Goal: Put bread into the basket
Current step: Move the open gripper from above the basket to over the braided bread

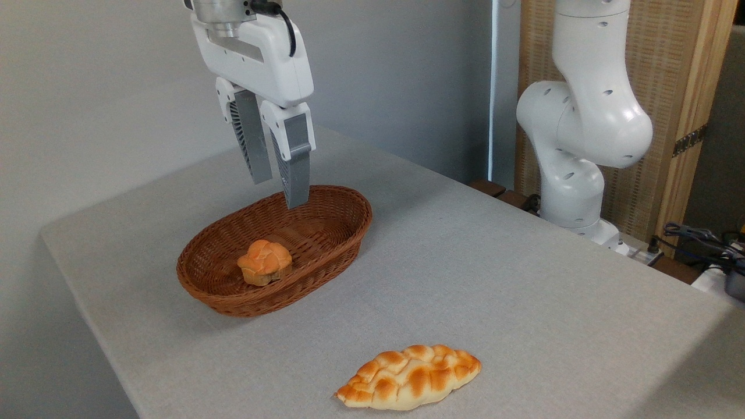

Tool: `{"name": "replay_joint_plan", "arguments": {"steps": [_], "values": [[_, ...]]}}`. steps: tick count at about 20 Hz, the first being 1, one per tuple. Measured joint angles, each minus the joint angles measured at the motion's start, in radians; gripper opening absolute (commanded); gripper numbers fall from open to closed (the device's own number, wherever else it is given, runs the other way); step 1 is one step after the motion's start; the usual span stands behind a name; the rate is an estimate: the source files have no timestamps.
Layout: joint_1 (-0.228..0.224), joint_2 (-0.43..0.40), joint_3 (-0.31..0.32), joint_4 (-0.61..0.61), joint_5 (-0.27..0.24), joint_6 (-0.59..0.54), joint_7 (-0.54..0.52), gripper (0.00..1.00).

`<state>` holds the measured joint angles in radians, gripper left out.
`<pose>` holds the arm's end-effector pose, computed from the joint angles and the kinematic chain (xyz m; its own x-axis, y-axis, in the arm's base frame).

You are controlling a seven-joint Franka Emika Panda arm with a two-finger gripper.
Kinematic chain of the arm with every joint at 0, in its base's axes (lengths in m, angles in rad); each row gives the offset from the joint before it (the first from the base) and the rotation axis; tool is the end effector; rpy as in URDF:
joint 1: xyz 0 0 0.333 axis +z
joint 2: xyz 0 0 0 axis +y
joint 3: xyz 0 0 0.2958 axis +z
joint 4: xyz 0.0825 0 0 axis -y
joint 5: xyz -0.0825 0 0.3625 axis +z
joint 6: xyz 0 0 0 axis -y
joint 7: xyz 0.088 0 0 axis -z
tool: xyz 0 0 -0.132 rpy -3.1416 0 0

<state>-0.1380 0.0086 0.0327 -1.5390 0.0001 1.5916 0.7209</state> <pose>0.5363 -0.0567 0.5910 0.6770 -0.7353 0.0328 -0.7347 -0.6777 -0.0293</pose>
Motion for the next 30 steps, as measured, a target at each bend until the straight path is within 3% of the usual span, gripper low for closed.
{"name": "replay_joint_plan", "arguments": {"steps": [6, 13, 19, 25, 27, 30], "values": [[0.038, 0.002, 0.001, 0.0, -0.002, 0.0, 0.001, 1.0], [0.04, 0.003, -0.01, -0.002, -0.007, 0.0, 0.001, 1.0], [0.089, 0.004, -0.009, -0.049, -0.012, -0.002, 0.001, 1.0], [0.094, 0.002, 0.016, -0.089, -0.013, 0.001, 0.001, 1.0], [0.096, -0.02, 0.063, -0.151, -0.013, 0.047, 0.047, 1.0], [0.145, -0.094, 0.1, -0.291, -0.013, 0.147, 0.225, 1.0]]}}
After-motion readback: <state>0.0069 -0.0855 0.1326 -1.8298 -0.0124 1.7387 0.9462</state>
